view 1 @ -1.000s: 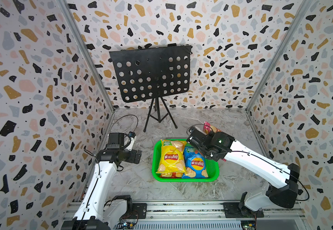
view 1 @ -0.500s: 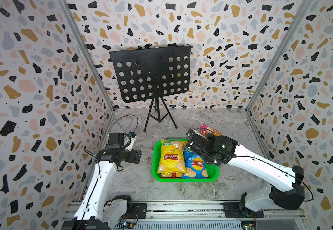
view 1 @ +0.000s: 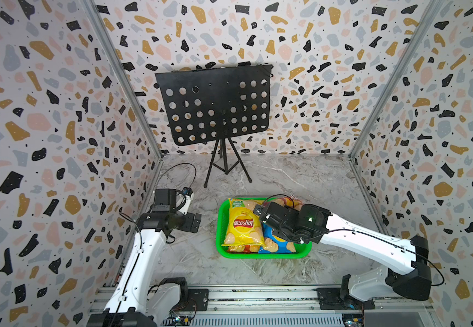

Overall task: Put the potato chips into the basket
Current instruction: Place the potato chip in the basket.

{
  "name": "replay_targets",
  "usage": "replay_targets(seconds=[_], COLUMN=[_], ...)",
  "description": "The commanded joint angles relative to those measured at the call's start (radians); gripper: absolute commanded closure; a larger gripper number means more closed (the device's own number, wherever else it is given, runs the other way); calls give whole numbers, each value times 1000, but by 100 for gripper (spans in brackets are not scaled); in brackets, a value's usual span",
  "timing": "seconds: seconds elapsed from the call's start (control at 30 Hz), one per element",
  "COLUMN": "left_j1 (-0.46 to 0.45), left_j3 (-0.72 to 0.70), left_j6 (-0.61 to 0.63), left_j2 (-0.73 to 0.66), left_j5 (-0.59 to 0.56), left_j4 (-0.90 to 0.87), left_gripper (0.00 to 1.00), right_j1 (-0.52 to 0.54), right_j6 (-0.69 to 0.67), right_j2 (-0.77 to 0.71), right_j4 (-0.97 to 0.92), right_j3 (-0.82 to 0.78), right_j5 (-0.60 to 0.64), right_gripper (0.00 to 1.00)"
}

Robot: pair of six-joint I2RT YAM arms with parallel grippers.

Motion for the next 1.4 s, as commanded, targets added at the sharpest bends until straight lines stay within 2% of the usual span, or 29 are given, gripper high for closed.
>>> replay_targets(seconds=[0.0, 0.1, 0.2, 0.37, 0.6, 0.7, 0.83, 0.97, 1.17, 1.37], left_j1=[3, 3, 3, 3, 3, 3, 3, 3, 3, 3], left_j3=[-8, -9, -9, -8, -9, -9, -9, -11, -12, -10], left_j6=[0, 0, -1, 0, 0, -1, 0, 0, -2, -3], left_j2=[-3, -2, -3, -2, -5, -6, -8, -13, -13, -12], left_j5=[4, 4, 4, 4, 3, 5, 5, 4, 10, 16], left_j4=[2, 3, 2, 2, 2, 1, 2, 4, 5, 4], left_gripper=[0, 0, 0, 0, 0, 0, 0, 0, 0, 0], right_j1=[-2, -1, -2, -21, -272, -354, -400, -409, -396, -311], right_j6=[56, 92, 131, 219, 471, 510, 506, 523, 542, 562], right_j2=[-109, -171, -209, -225, -165, -131, -55, -11, -96, -168], right_j4=[-38, -40, -41, -40, -86, -80, -46, 17, 89, 66], right_j3=[27, 44, 80, 160, 207, 208, 218, 168, -45, -207], right_j5=[-179, -304, -395, -373, -389, -398, -430, -503, -621, -604], right_gripper=[55, 38, 35, 35, 38, 42, 44, 44, 45, 46])
